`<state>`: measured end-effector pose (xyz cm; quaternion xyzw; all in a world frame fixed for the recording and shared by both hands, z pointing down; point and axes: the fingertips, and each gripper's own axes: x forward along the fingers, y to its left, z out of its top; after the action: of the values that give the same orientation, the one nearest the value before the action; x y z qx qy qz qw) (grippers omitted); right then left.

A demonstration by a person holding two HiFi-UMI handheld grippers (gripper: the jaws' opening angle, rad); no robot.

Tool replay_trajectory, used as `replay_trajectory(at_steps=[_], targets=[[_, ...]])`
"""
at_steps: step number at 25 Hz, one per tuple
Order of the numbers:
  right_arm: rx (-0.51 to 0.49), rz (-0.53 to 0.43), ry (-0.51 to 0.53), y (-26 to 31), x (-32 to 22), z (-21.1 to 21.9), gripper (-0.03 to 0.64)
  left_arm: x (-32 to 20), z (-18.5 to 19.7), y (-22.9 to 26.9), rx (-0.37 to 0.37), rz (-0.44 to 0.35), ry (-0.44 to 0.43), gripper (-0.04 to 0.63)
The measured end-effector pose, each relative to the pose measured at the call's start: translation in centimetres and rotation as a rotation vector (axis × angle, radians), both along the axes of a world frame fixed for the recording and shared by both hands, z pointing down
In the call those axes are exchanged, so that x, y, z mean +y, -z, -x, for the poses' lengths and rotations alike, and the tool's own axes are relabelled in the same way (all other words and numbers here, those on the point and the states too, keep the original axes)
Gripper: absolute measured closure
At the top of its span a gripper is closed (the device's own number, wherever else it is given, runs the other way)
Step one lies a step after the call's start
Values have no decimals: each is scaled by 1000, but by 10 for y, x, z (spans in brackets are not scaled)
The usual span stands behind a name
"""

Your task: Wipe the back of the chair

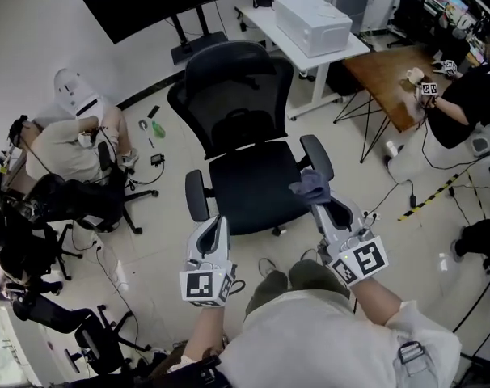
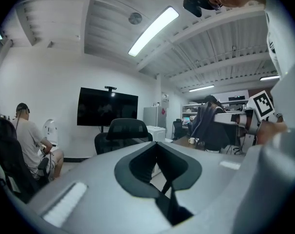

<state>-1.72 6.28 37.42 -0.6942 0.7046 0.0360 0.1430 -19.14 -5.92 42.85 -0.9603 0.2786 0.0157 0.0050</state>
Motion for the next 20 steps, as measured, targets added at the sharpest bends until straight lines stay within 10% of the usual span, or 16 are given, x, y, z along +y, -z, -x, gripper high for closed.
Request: replay_trajectory(at_steps=[9, 20], targets=[[1, -28, 20, 5, 75, 18, 574, 77, 14, 7, 27, -18, 3, 505], [-9, -75, 54, -48, 303, 35, 574, 311, 54, -55, 28, -44, 55, 505]])
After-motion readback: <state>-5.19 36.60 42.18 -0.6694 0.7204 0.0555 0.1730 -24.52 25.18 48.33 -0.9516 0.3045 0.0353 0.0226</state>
